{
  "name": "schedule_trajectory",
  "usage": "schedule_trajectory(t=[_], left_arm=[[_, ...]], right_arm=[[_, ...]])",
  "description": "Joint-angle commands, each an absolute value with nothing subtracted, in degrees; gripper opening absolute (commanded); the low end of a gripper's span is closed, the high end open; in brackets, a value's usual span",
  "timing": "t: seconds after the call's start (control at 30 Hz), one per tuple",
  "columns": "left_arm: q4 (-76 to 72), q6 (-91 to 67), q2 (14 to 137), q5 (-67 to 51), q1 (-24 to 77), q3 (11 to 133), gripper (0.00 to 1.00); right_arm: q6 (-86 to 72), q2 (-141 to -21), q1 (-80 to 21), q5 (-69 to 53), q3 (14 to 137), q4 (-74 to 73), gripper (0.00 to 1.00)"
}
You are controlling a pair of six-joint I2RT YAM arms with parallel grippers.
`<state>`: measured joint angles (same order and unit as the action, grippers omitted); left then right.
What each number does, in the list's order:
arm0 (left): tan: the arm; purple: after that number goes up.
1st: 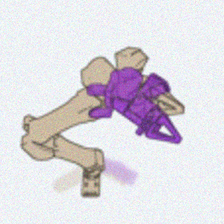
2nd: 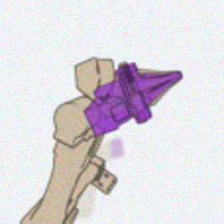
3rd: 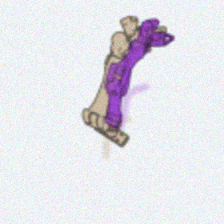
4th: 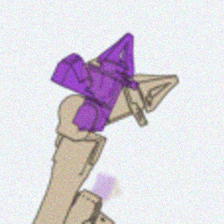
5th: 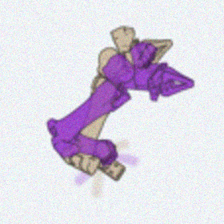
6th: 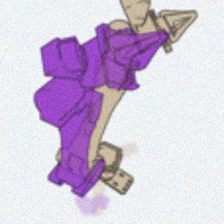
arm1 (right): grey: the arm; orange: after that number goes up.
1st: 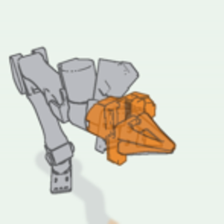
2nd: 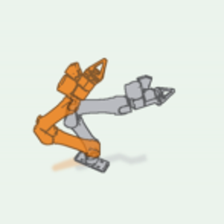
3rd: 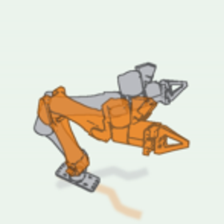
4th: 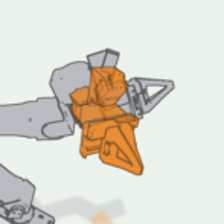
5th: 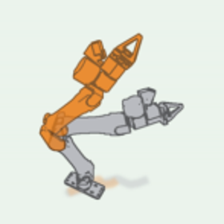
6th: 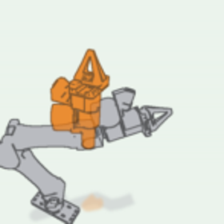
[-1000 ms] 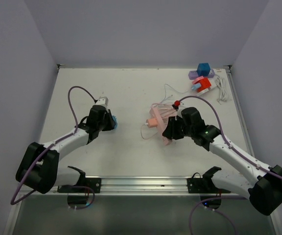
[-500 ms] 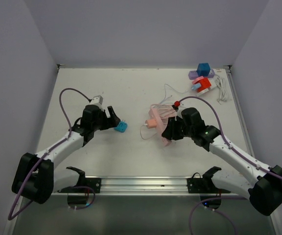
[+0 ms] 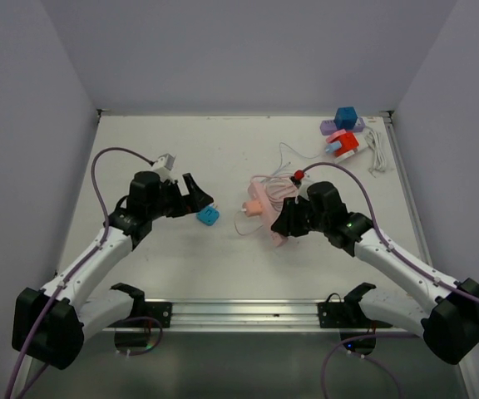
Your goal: Pull the plug off the socket
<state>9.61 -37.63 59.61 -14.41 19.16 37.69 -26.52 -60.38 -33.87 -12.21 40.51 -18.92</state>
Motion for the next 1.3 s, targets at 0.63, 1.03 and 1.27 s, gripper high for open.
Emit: schedule_trajectory(t=[0.63,1.03,1.27], left_arm=[[-1.7,-57.1,77.0,-16.1,35.6,47.0,0.78],[-4.2,-59.1,78.0,-16.5,36.7,46.0,0.4],[-6.2,-59.2,77.3,-16.7,36.8,43.9,0.0]], right_arm=[[-29.0,-61.6,-38.3,-14.7,43.8,-9.3,0.0],[-30.8,-61.8,-38.7,-13.4,42.5,-6.9,0.0],[-31.8,-62.6,-38.7,-13.0,42.2,-5.4,0.01]])
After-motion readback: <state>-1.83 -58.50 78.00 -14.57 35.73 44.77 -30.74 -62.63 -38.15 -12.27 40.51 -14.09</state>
